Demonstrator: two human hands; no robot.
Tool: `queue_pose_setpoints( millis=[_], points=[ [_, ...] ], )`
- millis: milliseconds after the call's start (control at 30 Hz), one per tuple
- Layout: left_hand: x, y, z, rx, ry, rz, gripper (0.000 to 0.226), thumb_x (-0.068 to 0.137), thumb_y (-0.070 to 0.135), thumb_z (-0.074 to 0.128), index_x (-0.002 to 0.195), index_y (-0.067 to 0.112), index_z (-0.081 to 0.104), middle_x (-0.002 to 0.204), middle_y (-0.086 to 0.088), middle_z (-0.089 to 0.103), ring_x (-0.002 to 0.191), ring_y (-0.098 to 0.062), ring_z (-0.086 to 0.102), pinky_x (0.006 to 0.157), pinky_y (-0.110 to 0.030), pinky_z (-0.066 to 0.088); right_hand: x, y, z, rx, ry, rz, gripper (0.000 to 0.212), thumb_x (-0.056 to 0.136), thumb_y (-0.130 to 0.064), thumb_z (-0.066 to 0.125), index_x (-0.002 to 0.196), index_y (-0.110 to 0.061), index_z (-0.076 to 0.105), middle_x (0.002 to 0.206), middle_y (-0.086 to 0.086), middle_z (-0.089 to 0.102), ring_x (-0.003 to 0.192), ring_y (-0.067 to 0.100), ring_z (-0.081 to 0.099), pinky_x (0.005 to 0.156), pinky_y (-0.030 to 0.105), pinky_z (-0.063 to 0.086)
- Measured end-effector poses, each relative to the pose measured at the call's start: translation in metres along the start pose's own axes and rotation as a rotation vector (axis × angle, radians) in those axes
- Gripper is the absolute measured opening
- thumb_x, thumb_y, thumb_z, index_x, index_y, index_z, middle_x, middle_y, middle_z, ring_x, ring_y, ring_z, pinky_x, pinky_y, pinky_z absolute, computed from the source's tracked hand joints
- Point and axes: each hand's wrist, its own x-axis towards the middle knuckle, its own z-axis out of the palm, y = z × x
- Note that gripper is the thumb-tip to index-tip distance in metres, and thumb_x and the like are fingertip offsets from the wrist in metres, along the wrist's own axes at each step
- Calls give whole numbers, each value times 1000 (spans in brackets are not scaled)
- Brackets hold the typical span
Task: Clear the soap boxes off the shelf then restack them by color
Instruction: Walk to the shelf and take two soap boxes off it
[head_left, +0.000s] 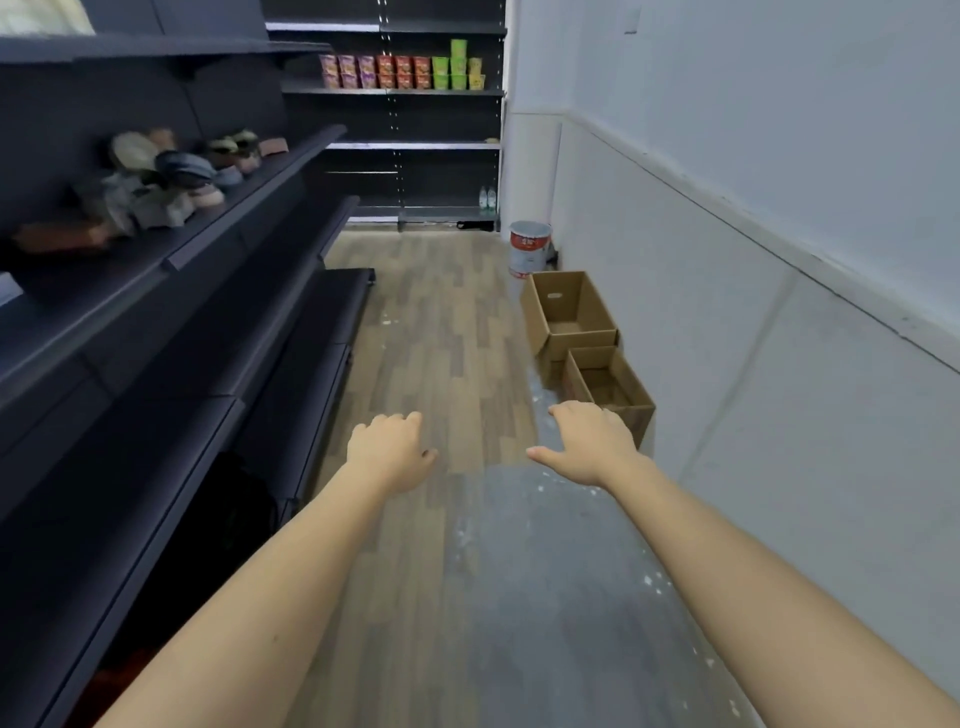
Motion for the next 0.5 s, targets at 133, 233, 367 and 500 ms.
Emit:
queue_pose_setpoints(
  millis=[133,233,367,500],
  points=[
    [66,0,12,-27,-49,-11,42,94,41,40,126,13,43,125,-7,55,116,-27,49,90,-36,37,67,12,5,9,-23,-14,72,88,-62,45,140,-12,37,141,6,43,130,25,39,106,39,34],
    [119,0,22,-27,-76,-9,42,94,40,40,127,13,42,124,-6,55,115,-27,49,90,-36,37,123,26,8,8,-37,-22,72,88,-62,46,139,-12,38,141,7,44,129,25,40,105,38,35],
    [199,1,28,-42,-92,-33,42,95,40,39,128,14,41,124,-5,55,114,-26,50,91,-36,37,213,47,7,-2,-46,-48,74,88,-61,46,141,-10,35,143,8,41,132,25,38,108,38,32],
    [288,1,14,-83,-103,-77,44,95,42,40,130,15,40,127,-6,54,116,-26,49,92,-37,38,306,64,-5,9,-54,-90,75,89,-60,46,143,-10,33,145,9,39,133,25,36,108,36,32]
  ],
)
